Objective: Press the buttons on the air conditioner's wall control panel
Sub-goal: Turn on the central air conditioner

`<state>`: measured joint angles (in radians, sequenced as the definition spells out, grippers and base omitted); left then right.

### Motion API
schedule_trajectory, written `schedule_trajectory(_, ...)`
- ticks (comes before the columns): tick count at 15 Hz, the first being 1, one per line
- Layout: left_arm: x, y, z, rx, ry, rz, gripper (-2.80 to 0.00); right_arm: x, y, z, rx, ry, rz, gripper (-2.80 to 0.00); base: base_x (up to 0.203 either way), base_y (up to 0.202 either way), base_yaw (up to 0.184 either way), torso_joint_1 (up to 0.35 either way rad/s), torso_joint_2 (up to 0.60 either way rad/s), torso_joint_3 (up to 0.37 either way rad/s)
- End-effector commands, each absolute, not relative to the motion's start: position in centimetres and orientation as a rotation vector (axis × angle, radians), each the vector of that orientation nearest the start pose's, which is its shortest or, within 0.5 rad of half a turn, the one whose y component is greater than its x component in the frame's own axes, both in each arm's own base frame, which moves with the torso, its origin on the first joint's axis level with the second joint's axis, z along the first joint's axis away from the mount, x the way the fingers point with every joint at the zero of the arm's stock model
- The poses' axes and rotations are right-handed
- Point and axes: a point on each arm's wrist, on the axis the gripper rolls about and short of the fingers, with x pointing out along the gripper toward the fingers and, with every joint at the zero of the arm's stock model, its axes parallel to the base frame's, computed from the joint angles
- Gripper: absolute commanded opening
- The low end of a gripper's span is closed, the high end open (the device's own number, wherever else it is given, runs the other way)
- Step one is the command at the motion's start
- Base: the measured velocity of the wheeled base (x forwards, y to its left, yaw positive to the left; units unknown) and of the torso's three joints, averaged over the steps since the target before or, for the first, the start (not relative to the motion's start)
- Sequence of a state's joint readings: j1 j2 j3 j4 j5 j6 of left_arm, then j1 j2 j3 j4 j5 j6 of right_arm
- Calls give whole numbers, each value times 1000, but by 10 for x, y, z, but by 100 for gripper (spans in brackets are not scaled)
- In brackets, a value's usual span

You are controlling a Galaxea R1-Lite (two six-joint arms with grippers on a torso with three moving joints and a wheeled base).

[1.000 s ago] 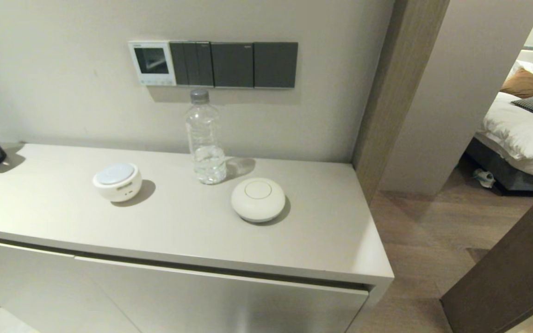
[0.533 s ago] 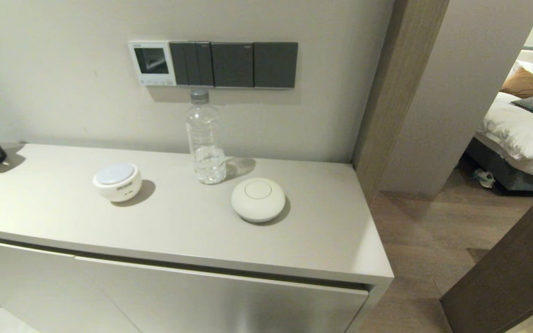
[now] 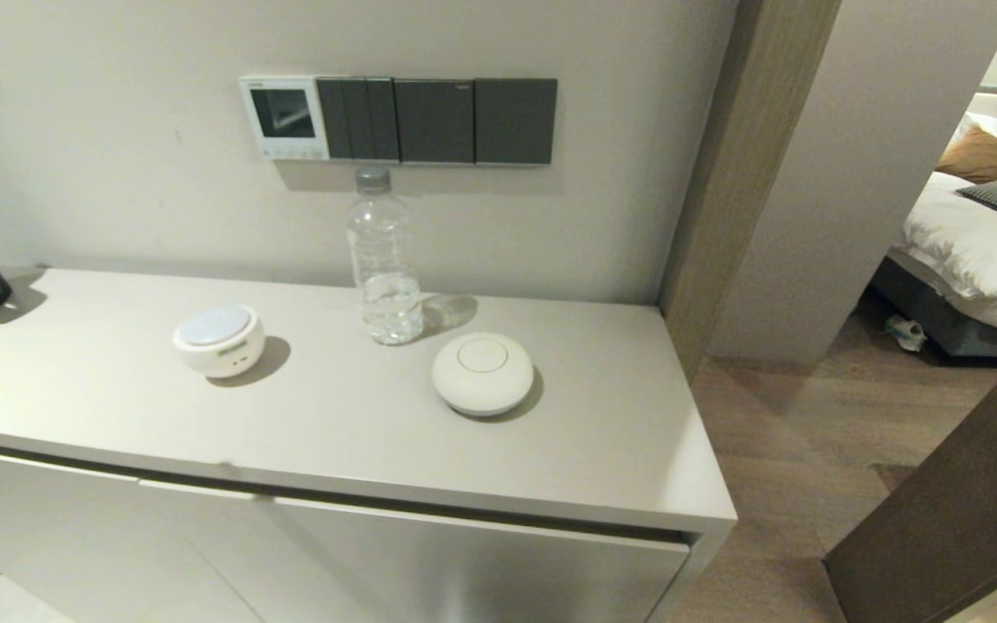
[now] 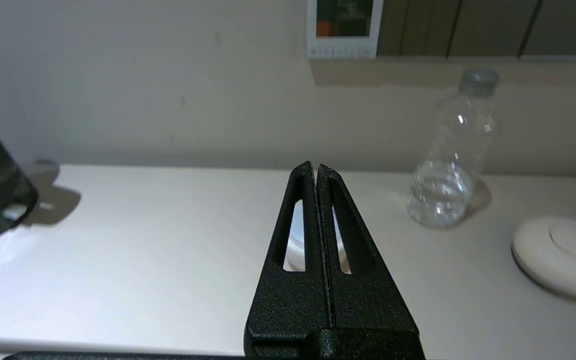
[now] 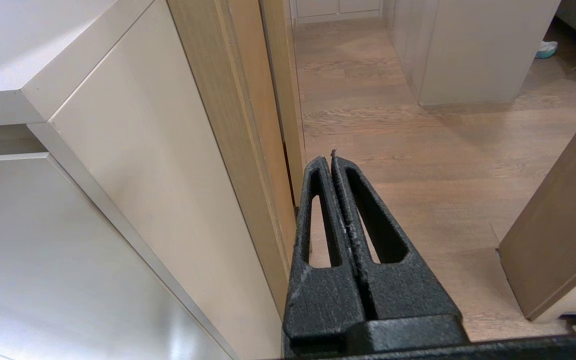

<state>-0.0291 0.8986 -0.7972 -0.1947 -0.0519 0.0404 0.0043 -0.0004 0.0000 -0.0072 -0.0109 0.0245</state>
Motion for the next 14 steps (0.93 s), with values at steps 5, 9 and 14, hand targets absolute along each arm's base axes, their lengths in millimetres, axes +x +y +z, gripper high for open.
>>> schedule_trajectory(5,221,-12,327,41,9,-96,-280,-23,0,76,25,-6,-6,-280,0,0,0,0,0,0)
schedule_trajectory(9,282,-34,326,40,37,-165,-280,-23,0,75,25,-5,-6,-280,0,0,0,0,0,0)
schedule_trajectory(14,323,-60,318,35,32,-235,-280,-23,0,76,25,-6,-6,-280,0,0,0,0,0,0)
